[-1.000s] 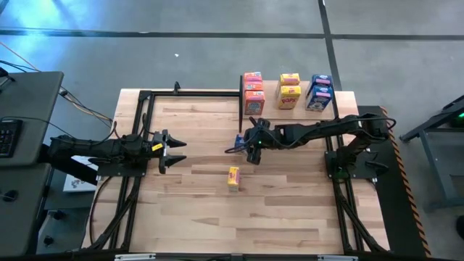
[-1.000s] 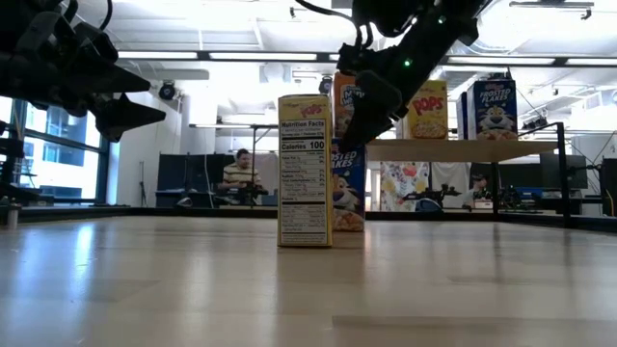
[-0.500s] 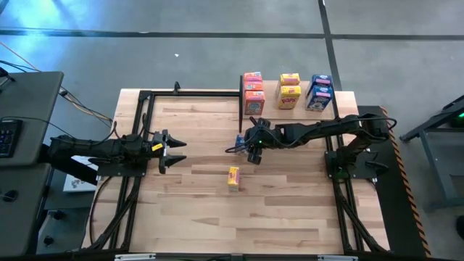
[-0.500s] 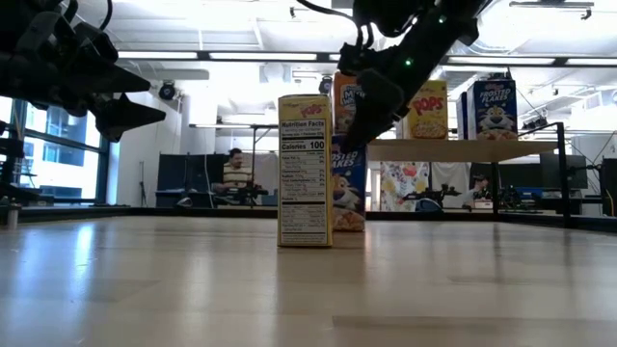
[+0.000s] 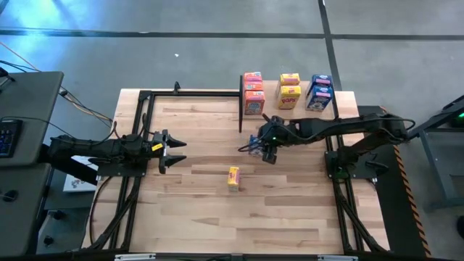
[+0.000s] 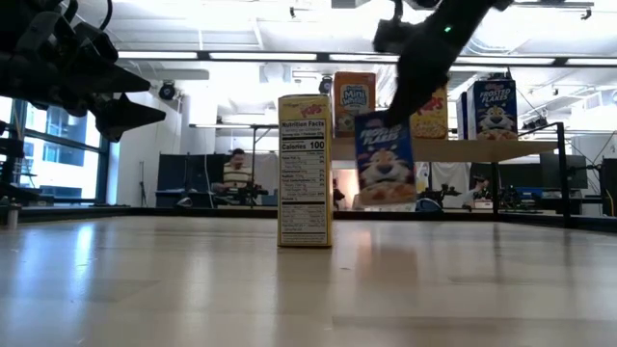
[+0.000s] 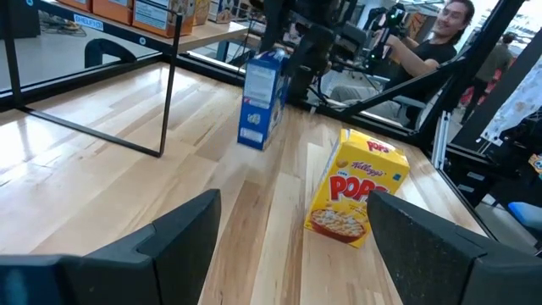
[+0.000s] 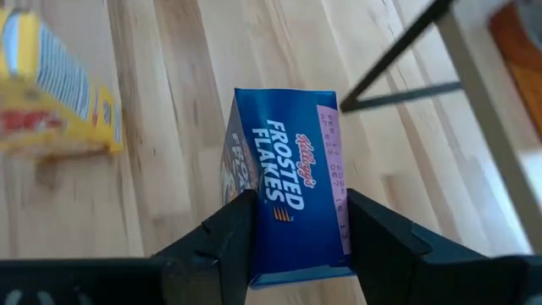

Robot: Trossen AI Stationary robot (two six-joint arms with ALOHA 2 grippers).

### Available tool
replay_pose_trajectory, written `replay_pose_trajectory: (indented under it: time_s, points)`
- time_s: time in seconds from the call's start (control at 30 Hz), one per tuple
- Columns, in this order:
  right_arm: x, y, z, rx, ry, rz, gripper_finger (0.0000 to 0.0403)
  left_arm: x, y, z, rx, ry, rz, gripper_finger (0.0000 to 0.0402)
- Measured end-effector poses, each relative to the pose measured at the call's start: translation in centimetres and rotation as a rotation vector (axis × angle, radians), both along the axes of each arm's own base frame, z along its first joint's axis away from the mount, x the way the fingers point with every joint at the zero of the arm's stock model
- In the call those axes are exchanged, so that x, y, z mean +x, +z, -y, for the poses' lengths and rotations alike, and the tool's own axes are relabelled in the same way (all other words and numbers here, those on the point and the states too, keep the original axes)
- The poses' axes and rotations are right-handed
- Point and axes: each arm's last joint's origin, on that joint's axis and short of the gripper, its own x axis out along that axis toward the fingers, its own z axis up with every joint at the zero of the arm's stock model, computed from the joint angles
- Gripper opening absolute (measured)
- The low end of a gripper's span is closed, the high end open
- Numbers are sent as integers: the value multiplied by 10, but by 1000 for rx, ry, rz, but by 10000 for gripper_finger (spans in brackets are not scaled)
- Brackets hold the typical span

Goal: Stack cereal on shelf
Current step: Put the blue cereal box on the shelf aligned with the blue cereal boxes

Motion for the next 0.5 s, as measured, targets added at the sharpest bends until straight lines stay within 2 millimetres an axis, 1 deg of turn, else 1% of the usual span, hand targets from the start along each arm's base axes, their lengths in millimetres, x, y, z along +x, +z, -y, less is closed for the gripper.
replay_pose_trajectory:
  time_s: [0.27,0.5]
  points:
    - [-40,32,-3,-40,-6,7,161,0,0,0,0,0,0,289]
    - [-78,53,-8,-68,-9,4,161,0,0,0,0,0,0,289]
